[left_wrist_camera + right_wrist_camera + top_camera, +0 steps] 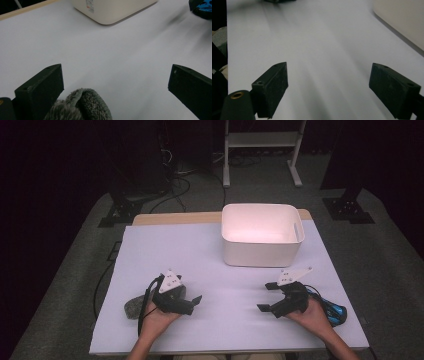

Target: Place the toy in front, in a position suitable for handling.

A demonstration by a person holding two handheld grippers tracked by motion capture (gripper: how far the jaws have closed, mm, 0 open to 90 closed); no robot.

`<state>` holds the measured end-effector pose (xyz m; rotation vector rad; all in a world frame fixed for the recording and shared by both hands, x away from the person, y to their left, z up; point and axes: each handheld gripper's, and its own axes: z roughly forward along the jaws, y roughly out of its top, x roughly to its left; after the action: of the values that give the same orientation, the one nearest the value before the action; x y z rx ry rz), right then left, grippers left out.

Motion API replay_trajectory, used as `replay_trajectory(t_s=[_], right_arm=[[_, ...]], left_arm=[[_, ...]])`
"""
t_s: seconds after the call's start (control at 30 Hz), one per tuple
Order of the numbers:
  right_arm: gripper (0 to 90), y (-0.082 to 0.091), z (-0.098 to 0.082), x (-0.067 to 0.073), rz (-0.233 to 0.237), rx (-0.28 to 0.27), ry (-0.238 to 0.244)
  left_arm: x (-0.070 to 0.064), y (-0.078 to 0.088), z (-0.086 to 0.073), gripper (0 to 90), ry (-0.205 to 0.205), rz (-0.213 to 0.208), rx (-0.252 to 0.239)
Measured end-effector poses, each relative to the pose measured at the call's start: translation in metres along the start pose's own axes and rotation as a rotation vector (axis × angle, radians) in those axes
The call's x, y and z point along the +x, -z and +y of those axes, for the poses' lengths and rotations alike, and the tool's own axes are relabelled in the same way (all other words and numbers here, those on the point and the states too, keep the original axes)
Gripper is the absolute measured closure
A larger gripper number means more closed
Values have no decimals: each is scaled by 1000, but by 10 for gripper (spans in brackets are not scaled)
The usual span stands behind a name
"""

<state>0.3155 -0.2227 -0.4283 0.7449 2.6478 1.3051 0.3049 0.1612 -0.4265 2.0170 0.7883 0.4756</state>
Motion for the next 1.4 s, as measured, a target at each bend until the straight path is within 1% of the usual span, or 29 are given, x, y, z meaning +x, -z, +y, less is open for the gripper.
replay_trajectory(t_s=[0.07, 0.1, 0.27, 0.3, 0.33, 0.37, 0.5, 0.53, 0.8, 1.03, 1.13, 1.4], right_arm=[[143, 1, 1, -1, -3, 5, 2], [143, 5, 4, -2, -6, 19, 7], [142, 13, 10, -4, -9, 33, 20], [142, 18, 13, -6, -13, 34, 24], [142, 18, 13, -6, -13, 34, 24], [143, 24, 16, -8, -14, 37, 21], [142, 30, 18, -11, -23, 46, 28], [143, 35, 19, -13, -25, 52, 27], [143, 46, 17, -18, -37, 61, 12], [142, 54, 13, -21, -51, 75, 7], [142, 61, 10, -23, -56, 75, -5], [142, 69, 5, -25, -73, 84, -15]], left_arm=[[0, 0, 0, 0, -2, 2, 1], [-1, 0, 0, 0, -2, 2, -1], [-2, 0, 0, 0, -4, 1, 1], [-2, 0, 1, 0, -8, -1, 4], [-2, 0, 1, 0, -8, -1, 4], [-2, -1, 1, 0, -10, -1, 4], [-2, -1, 1, 0, -13, 2, 11], [-3, -1, 1, 0, -14, 3, 10], [-3, -1, 1, 0, -14, 3, 10], [-2, -1, 1, 0, -17, 2, 16], [-2, -1, 1, 0, -14, 0, 16], [-3, -2, 1, 0, -14, -3, 16]])
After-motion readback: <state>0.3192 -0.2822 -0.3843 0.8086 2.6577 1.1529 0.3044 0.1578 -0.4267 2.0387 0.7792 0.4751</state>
